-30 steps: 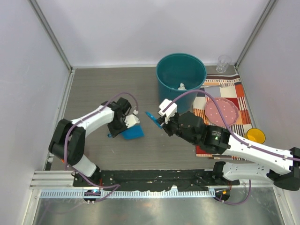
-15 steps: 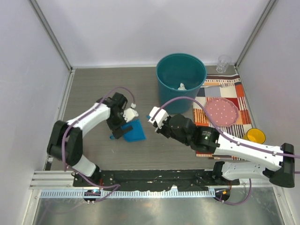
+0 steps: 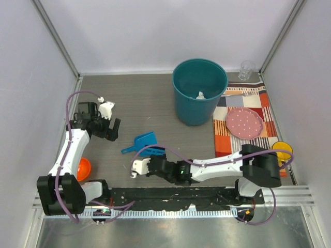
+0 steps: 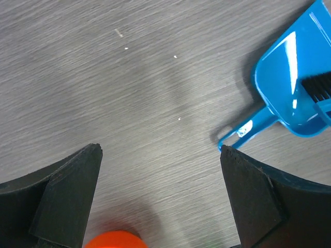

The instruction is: Sweep away the paper scraps from the table

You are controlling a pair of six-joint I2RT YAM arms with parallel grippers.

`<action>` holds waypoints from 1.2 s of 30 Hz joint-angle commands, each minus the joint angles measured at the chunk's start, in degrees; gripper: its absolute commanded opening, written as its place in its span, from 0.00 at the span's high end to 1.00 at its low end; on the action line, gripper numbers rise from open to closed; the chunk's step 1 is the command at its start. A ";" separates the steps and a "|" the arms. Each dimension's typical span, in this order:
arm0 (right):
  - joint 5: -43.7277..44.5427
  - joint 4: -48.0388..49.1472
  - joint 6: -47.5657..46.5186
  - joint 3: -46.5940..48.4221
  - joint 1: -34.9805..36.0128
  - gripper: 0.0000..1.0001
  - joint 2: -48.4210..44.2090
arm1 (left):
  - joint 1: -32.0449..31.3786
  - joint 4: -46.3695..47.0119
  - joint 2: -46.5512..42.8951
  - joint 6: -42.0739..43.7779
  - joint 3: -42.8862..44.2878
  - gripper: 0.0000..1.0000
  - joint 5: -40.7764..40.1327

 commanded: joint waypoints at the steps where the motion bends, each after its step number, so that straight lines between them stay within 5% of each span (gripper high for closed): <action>1: 7.01 6.64 -4.02 1.51 1.95 0.98 3.29 | 1.56 6.93 -1.50 -4.30 -0.15 0.00 0.59; 3: 7.71 4.46 -2.10 2.56 3.62 0.88 4.79 | 1.56 7.02 -1.41 -4.04 -0.51 0.00 2.08; 4: 7.19 2.35 -0.78 3.43 3.97 0.63 5.41 | 1.56 6.94 -1.06 -3.69 -0.59 0.00 2.52; 6: 5.87 -5.64 4.21 7.03 4.41 0.47 6.46 | 1.56 7.02 -0.71 -3.60 -1.12 0.00 3.05; 7: 6.56 -6.71 5.55 8.00 4.59 0.24 7.77 | 1.56 7.11 -0.54 -3.43 -1.29 0.00 3.23; 8: 8.66 -10.46 6.60 9.41 4.94 0.15 8.22 | 1.56 7.37 -0.45 -3.51 -1.73 0.00 3.23; 12: 7.38 -12.87 9.85 10.48 5.11 0.14 7.35 | 1.56 12.01 -1.41 -4.91 -2.88 0.00 2.62; 20: -6.70 -5.23 19.52 -0.59 3.80 0.13 -14.32 | 1.47 21.86 -4.22 -10.89 -7.53 0.00 1.74; 26: -10.04 -6.72 38.04 -11.66 -18.76 0.13 -27.18 | 1.56 32.75 -6.42 -18.71 -12.45 0.00 -7.20; 30: -2.15 -6.72 41.33 -17.64 -27.31 0.13 -37.45 | 1.47 39.18 -6.77 -22.06 -16.14 0.00 -11.00; 36: -0.11 -10.32 46.67 -20.46 -41.54 0.11 -38.36 | 1.56 44.02 -6.51 -22.59 -20.19 0.00 -8.90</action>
